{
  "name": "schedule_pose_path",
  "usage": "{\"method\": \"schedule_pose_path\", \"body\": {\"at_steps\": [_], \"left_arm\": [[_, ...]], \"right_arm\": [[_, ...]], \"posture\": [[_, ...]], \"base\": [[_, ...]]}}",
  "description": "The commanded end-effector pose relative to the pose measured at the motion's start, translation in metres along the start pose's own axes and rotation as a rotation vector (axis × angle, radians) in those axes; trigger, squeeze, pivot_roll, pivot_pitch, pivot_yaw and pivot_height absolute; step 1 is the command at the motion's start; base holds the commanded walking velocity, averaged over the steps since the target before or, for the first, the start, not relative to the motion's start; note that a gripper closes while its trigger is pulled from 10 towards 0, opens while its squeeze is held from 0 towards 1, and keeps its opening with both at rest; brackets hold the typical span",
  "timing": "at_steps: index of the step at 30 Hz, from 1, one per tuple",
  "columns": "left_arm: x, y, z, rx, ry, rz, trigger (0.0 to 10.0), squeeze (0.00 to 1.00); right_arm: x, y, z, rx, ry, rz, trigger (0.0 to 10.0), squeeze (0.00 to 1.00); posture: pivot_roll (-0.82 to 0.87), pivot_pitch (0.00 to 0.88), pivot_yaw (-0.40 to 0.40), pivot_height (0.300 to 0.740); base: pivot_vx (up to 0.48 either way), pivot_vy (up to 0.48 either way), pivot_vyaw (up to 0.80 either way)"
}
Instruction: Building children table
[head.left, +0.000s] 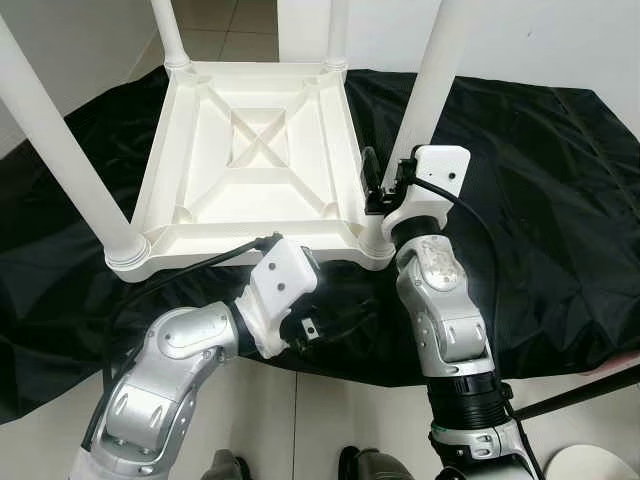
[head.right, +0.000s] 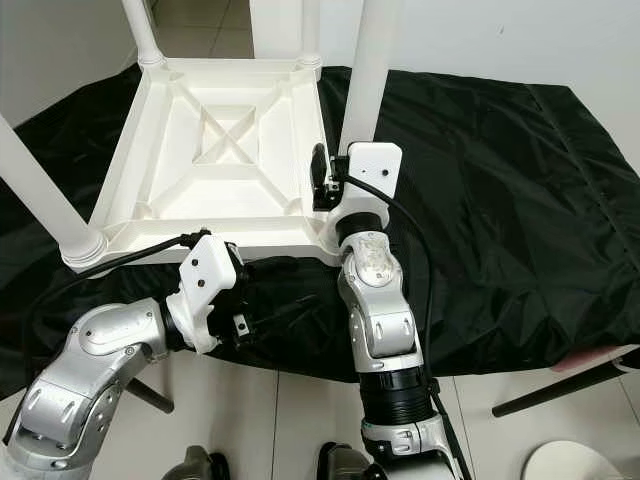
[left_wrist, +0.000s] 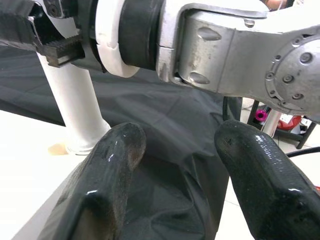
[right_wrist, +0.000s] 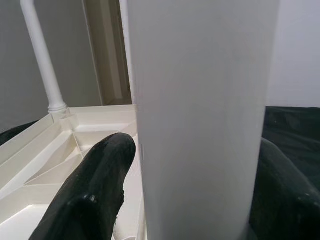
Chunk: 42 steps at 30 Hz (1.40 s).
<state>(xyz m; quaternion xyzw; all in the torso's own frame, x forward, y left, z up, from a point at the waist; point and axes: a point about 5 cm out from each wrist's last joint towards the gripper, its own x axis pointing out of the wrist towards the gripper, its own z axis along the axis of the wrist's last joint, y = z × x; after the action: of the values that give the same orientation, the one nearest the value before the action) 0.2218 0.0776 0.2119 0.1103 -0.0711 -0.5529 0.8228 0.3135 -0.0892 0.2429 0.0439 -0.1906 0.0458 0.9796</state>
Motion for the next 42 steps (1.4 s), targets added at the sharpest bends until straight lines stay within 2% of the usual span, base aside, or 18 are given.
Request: {"method": "schedule_pose_path", "body": {"at_steps": [1, 10, 18, 19, 20, 21, 22, 23, 32, 34, 37, 38, 42], "left_arm": [[0.002, 0.000, -0.002, -0.006, -0.002, 0.012, 10.0, 0.00], [0.002, 0.000, -0.001, -0.006, -0.004, 0.006, 10.0, 0.00], [0.002, -0.002, 0.001, -0.003, -0.004, -0.008, 10.0, 0.00], [0.002, -0.002, 0.001, -0.003, -0.003, -0.008, 10.0, 0.00], [0.002, -0.002, 0.001, -0.003, -0.003, -0.008, 10.0, 0.00], [0.002, -0.002, 0.001, -0.002, -0.002, -0.007, 10.0, 0.00], [0.002, -0.002, 0.001, -0.002, -0.002, -0.007, 10.0, 0.00], [0.001, -0.002, 0.001, -0.001, -0.002, -0.006, 10.0, 0.00], [0.003, -0.002, -0.003, -0.011, 0.018, 0.002, 10.0, 0.00], [0.004, -0.002, -0.004, -0.009, 0.023, 0.003, 10.0, 0.00], [0.004, -0.002, -0.004, -0.008, 0.024, 0.003, 10.0, 0.00], [0.005, -0.002, -0.003, -0.003, 0.023, 0.004, 10.0, 0.00], [0.005, -0.002, -0.003, -0.002, 0.022, 0.005, 10.0, 0.00]], "right_arm": [[0.001, -0.002, -0.001, -0.003, 0.011, -0.017, 10.0, 0.00], [0.006, -0.007, 0.000, -0.018, 0.006, -0.039, 10.0, 0.00], [0.011, -0.003, 0.001, 0.062, 0.005, -0.012, 10.0, 0.00], [0.011, -0.001, 0.001, 0.079, 0.004, -0.001, 0.0, 0.00], [0.011, -0.001, 0.001, 0.079, 0.004, -0.001, 0.0, 0.00], [0.011, 0.001, 0.001, 0.078, 0.005, 0.008, 3.8, 0.00], [0.011, 0.001, 0.001, 0.078, 0.005, 0.008, 3.8, 0.00], [0.011, 0.002, 0.002, 0.089, 0.001, 0.014, 10.0, 0.00], [0.013, 0.001, -0.001, 0.101, 0.018, 0.006, 10.0, 0.00], [0.014, 0.000, -0.004, 0.152, 0.040, -0.012, 10.0, 0.00], [0.014, -0.001, -0.005, 0.176, 0.051, -0.020, 10.0, 0.00], [0.014, -0.002, -0.008, 0.222, 0.075, -0.031, 10.0, 0.00], [0.014, -0.002, -0.010, 0.233, 0.086, -0.028, 10.0, 0.00]], "posture": [[-0.04, 0.108, 0.006, 0.740], [-0.04, 0.110, 0.010, 0.740], [-0.03, 0.108, 0.012, 0.740], [-0.03, 0.108, 0.012, 0.740], [-0.03, 0.108, 0.012, 0.740], [-0.03, 0.107, 0.012, 0.740], [-0.03, 0.107, 0.012, 0.740], [-0.03, 0.107, 0.011, 0.740], [-0.03, 0.107, 0.009, 0.740], [-0.03, 0.111, 0.010, 0.740], [-0.03, 0.112, 0.010, 0.740], [-0.03, 0.115, 0.011, 0.740], [-0.03, 0.115, 0.011, 0.740]], "base": [[0.000, 0.000, 0.00], [0.000, 0.000, 0.00], [0.000, 0.000, 0.00], [0.000, 0.000, 0.00], [0.000, 0.000, 0.00], [0.000, 0.000, 0.00], [0.000, 0.000, 0.00], [0.000, 0.000, 0.00], [0.000, 0.000, 0.00], [0.000, 0.000, 0.00], [0.000, 0.000, 0.00], [0.000, 0.000, 0.00], [0.000, 0.000, 0.00]]}}
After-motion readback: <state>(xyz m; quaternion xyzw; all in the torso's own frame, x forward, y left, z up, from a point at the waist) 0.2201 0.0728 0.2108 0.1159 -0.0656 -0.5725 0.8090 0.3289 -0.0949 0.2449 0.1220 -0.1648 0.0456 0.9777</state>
